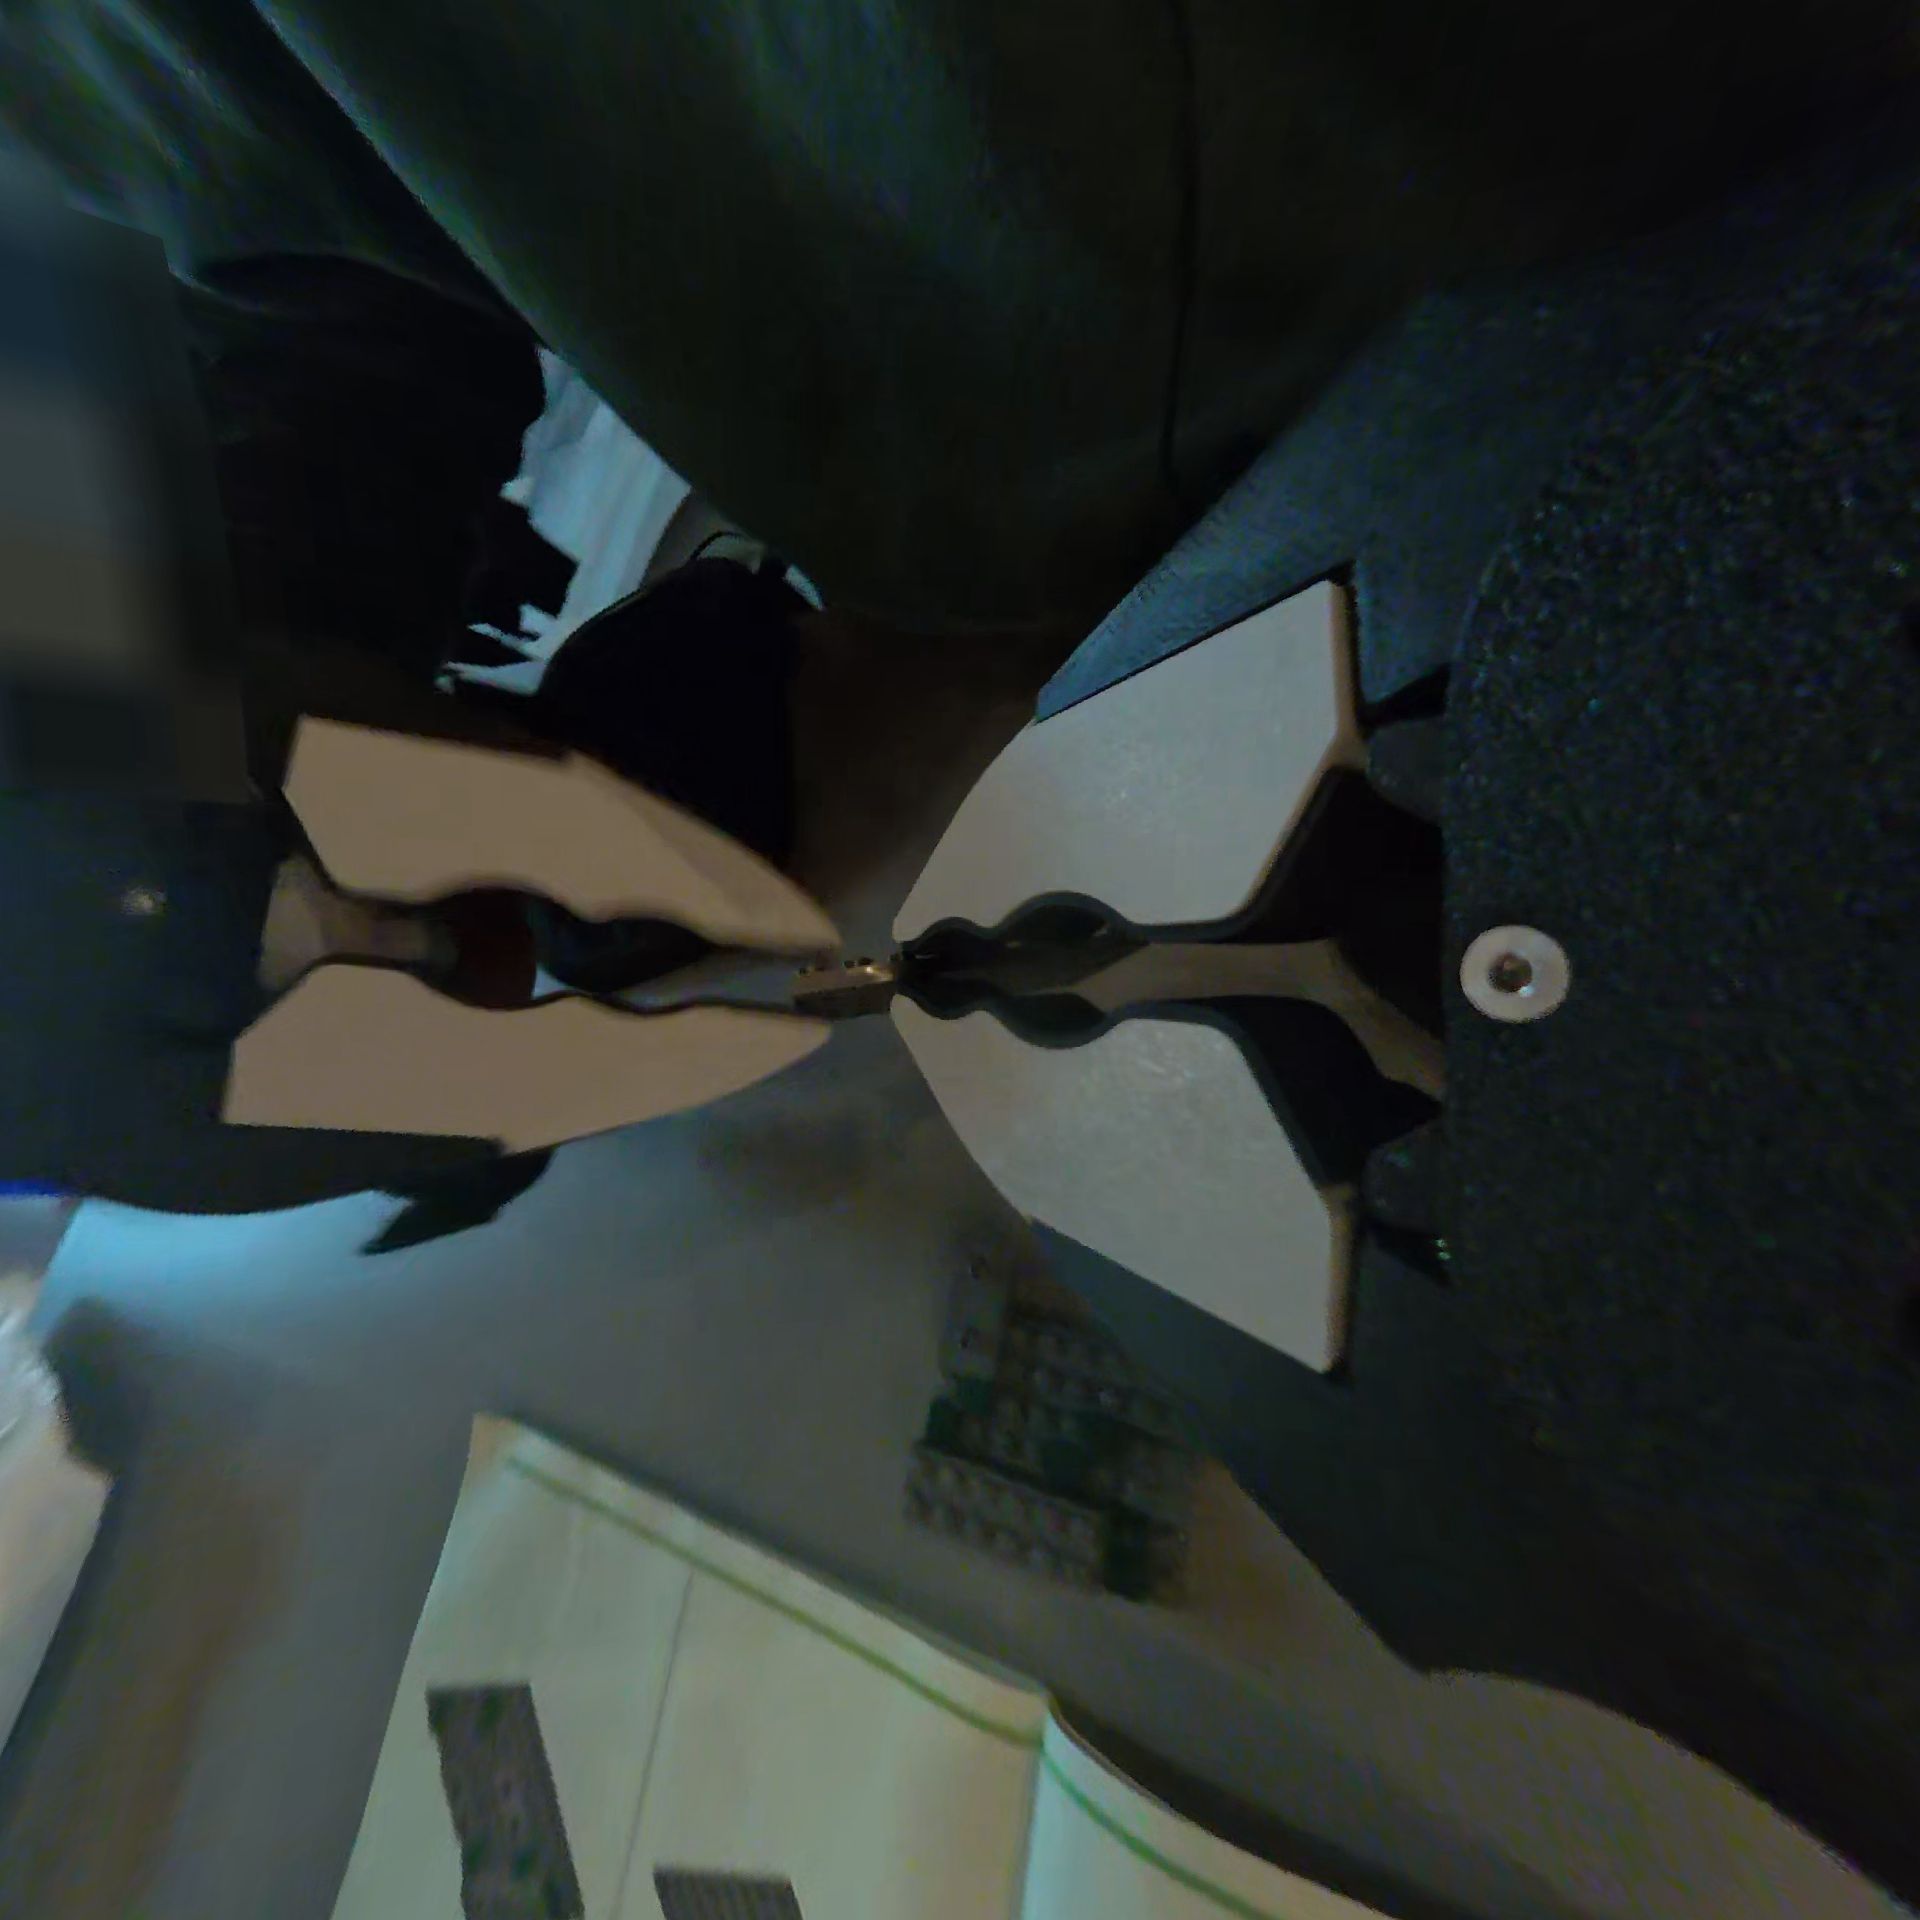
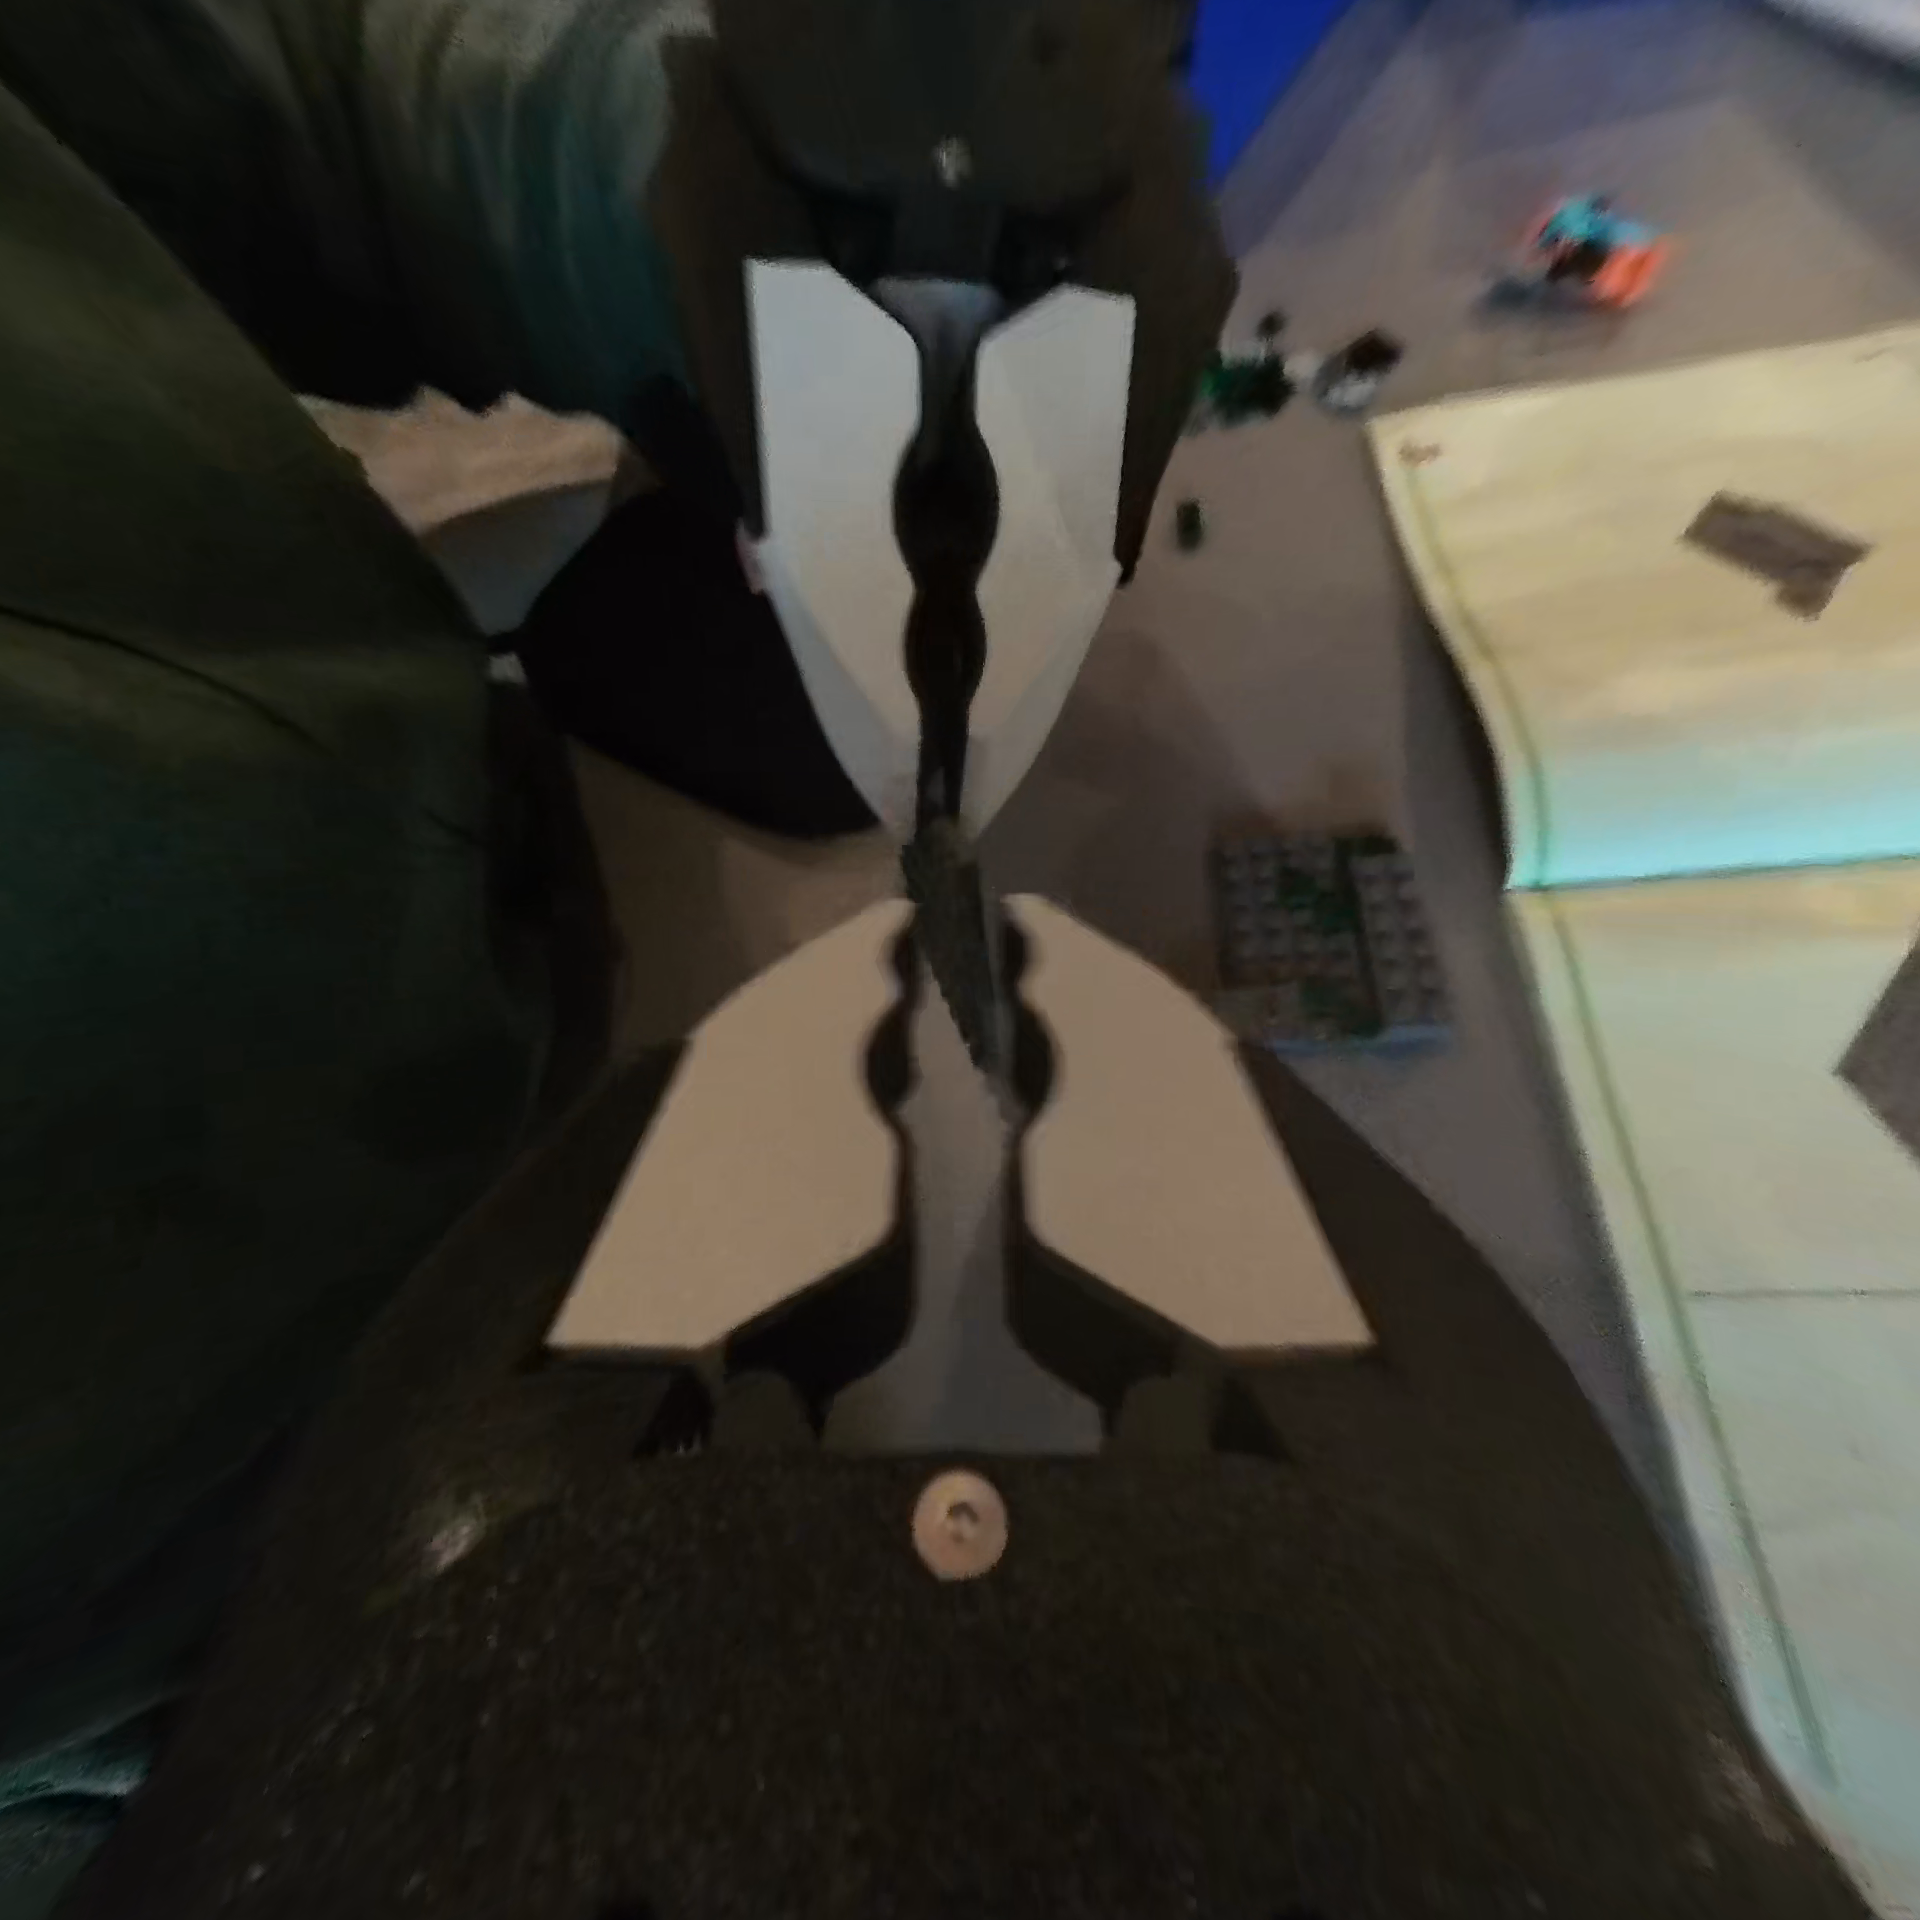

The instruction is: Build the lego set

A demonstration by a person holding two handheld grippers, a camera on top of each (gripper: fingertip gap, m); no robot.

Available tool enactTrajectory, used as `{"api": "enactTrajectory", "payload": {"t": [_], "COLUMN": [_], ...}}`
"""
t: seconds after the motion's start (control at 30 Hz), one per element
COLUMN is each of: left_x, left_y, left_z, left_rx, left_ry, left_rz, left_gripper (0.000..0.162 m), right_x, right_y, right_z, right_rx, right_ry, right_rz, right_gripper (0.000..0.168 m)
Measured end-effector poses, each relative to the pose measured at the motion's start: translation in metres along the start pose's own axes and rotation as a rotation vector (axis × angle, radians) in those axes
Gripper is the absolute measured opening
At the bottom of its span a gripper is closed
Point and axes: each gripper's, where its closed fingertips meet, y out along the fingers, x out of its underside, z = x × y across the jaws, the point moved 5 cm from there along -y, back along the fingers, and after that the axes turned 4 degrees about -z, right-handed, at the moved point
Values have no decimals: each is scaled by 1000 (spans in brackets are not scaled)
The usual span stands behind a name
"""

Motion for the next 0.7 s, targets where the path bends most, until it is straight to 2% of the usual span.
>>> {"api": "enactTrajectory", "payload": {"t": [0.03, 0.1, 0.23, 0.33, 0.47, 0.53, 0.63, 0.7], "left_x": [2, 4, 15, 31, 50, 58, 66, 71], "left_y": [2, 1, -14, -16, -5, -3, -6, -8], "left_z": [-2, -11, -31, -34, -28, -28, -29, -29], "left_rx": [0, -45, -231, -337, -347, -359, -382, -386], "left_ry": [-3, -34, -28, 18, 32, 27, 13, 8], "left_rz": [-20, -12, -47, -124, -200, -222, -237, -246], "left_gripper": [4, 5, 31, 36, 39, 40, 39, 39], "right_x": [3, 9, 34, 45, 46, 46, 43, 42], "right_y": [3, 7, 14, 21, 37, 40, 29, 19], "right_z": [2, 9, 32, 40, 41, 41, 44, 43], "right_rx": [6, -11, -37, -50, -13, 13, 62, 79], "right_ry": [31, 193, 600, 750, 753, 720, 661, 593], "right_rz": [-10, 28, 95, 110, 33, 4, 20, 42], "right_gripper": [10, 6, 4, 5, 9, 22, 33, 31]}}
